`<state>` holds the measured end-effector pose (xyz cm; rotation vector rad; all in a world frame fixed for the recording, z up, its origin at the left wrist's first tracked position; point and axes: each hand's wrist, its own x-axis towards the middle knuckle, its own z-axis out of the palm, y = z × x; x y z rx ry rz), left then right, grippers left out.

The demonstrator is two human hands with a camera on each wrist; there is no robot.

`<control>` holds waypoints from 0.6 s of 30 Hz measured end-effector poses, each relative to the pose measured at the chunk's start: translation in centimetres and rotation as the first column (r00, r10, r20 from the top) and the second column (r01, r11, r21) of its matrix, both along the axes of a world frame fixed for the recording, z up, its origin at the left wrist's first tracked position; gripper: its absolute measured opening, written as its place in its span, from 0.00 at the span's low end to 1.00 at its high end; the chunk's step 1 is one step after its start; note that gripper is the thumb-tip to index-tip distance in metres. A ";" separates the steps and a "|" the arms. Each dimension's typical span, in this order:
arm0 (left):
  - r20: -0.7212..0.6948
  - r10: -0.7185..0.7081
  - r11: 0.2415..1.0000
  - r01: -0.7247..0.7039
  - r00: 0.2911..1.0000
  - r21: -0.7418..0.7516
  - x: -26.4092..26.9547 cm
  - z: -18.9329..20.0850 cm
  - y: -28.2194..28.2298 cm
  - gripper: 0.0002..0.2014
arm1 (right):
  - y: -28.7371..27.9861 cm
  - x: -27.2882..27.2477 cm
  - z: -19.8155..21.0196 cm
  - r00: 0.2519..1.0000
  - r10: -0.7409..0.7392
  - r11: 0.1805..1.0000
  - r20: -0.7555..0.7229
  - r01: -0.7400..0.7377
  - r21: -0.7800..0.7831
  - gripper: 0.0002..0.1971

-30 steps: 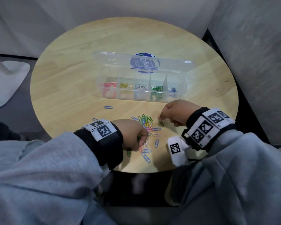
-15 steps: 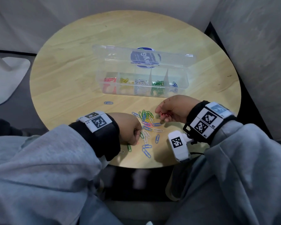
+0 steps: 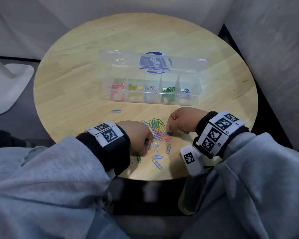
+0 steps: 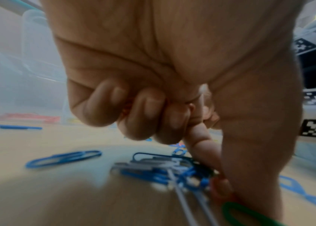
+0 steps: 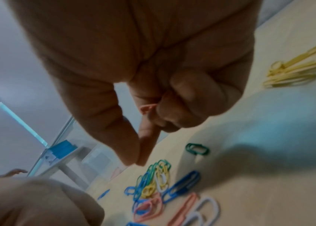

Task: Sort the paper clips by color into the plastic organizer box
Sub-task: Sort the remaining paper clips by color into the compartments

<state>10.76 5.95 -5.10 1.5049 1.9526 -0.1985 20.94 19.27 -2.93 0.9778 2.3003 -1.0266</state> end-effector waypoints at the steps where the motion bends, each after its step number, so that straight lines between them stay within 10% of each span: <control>1: 0.023 0.011 1.000 -0.011 1.000 -0.012 0.0 0.0 0.0 0.10 | -0.1 0.1 0.1 1.000 0.023 1.000 -0.002 -0.023 0.002 0.07; 7: 0.376 0.312 0.923 -0.372 0.872 0.097 -3.2 3.1 -0.4 0.10 | -0.9 0.4 -0.2 0.977 0.197 0.967 0.077 -0.207 0.148 0.04; 13: 0.809 0.500 0.507 -0.862 0.309 0.016 -5.6 5.3 -0.9 0.16 | -1.6 0.5 -0.7 0.945 0.309 0.921 0.111 -0.326 0.212 0.08; 18: 0.889 0.443 0.447 -0.888 0.113 -0.110 -5.1 5.6 -0.9 0.05 | -1.3 0.2 -1.7 0.926 0.350 0.902 0.141 -0.374 0.214 0.09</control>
